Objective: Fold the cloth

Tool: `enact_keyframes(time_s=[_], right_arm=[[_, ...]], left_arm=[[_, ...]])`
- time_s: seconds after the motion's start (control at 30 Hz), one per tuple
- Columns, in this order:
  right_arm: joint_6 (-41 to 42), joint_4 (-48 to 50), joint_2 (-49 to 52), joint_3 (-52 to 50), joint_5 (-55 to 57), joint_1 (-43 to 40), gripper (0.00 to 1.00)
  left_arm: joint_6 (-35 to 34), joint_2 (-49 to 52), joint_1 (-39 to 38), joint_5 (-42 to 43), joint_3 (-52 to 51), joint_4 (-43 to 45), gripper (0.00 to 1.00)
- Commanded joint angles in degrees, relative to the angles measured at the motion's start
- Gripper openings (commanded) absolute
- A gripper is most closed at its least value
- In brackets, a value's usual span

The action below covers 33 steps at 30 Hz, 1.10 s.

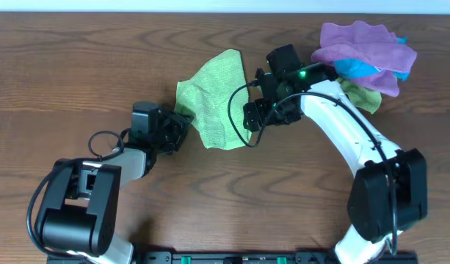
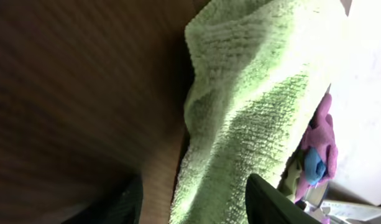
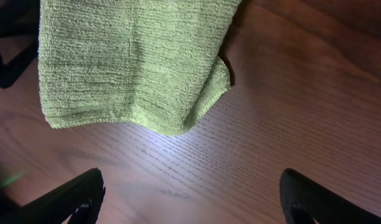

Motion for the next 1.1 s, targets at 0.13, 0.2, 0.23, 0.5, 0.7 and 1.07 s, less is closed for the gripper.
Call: enact_keyframes(time_s=[0.13, 0.2, 0.23, 0.5, 0.7, 1.07], right_arm=[[0.50, -0.31, 0.46, -0.02, 0.15, -0.37, 0.90], [0.50, -0.68, 0.46, -0.02, 0.15, -0.37, 0.90], [0.50, -0.81, 0.46, -0.02, 0.15, -0.37, 0.90], [0.50, -1.55, 0.46, -0.02, 0.15, -0.37, 0.90], [0.50, -1.60, 0.46, -0.02, 0.17, -0.39, 0.90], [0.48, -1.60, 0.46, -0.02, 0.15, -0.37, 0.91]], left_arm=[[-1.99, 5.70, -1.16, -2.23, 0.66, 4.87, 0.55], [-3.02, 7.45, -1.75, -2.05, 0.66, 6.75, 0.55], [-3.37, 8.28, -2.10, -2.03, 0.66, 7.63, 0.55], [-4.00, 10.05, -3.43, -2.14, 0.66, 8.72, 0.29], [-2.49, 10.05, -3.43, -2.25, 0.66, 8.74, 0.13], [3.48, 10.05, -1.11, 3.23, 0.66, 8.76, 0.06]])
